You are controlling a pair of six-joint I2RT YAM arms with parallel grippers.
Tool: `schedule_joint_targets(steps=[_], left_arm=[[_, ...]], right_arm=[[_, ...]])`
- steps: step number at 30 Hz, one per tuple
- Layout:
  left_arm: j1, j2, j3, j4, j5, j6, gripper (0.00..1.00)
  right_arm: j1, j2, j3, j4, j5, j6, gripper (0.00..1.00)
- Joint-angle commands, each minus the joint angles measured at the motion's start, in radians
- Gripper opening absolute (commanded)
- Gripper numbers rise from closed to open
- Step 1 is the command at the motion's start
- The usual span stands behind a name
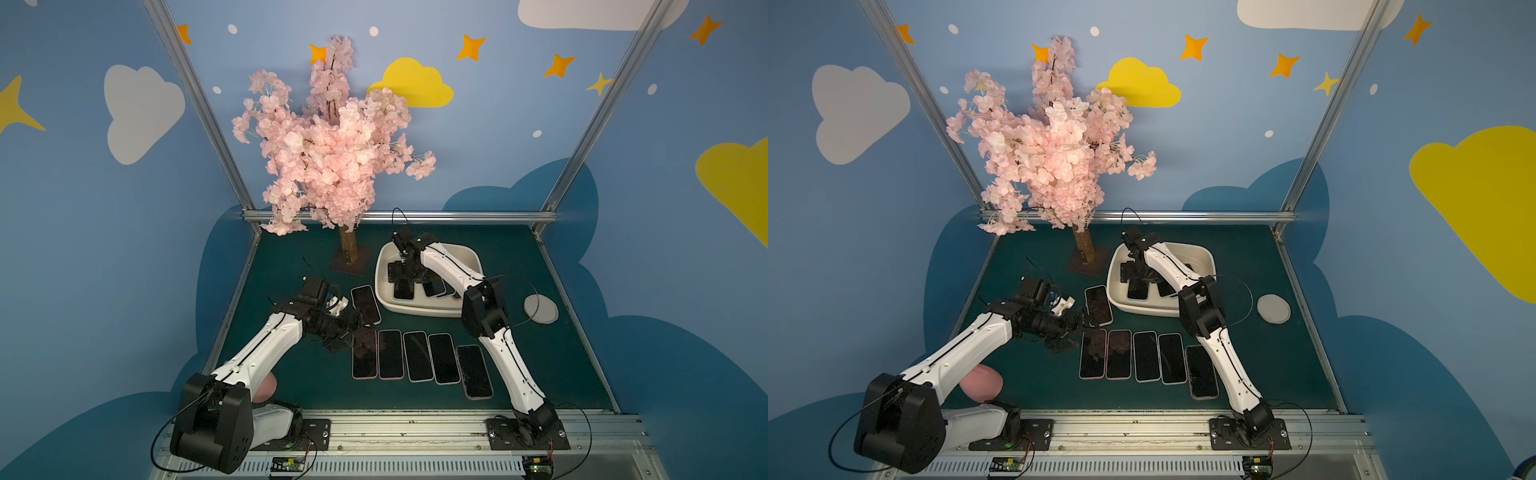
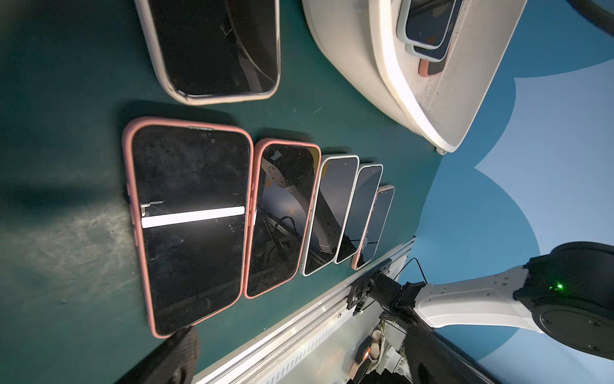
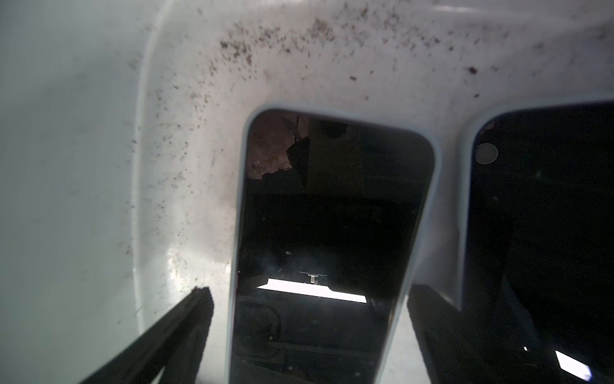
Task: Take the phone out of the storage box
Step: Pick up the phone from the storage box.
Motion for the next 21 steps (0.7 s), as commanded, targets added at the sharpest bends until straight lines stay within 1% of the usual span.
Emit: schedule_joint_targets(steps=[1, 7, 12, 17, 21], left_arm=[[-0.003, -0.004, 0.018, -0.024, -0.002, 0.023, 1.00], [-0.004, -0.016, 0.014, -0.043, -0.008, 0.031, 1.00], [-0.003, -0.024, 0.013, -0.053, -0.011, 0.034, 1.00], [-0.005, -0.026, 0.011, -0.067, -0.012, 0.042, 1.00], [-0.007, -0.031, 0.010, -0.089, -0.017, 0.054, 1.00]], right_arm=[[-0.003, -0.052, -0.004, 0.030, -0.014, 0.086, 0.98], [-0.011, -0.013, -0.007, 0.004, -0.025, 0.128, 0.99], [-0.001, 0.029, 0.021, -0.054, 0.040, 0.126, 0.99], [0.022, 0.110, 0.111, -0.143, 0.114, 0.092, 0.98], [0.029, 0.142, 0.108, -0.152, 0.135, 0.099, 0.98]])
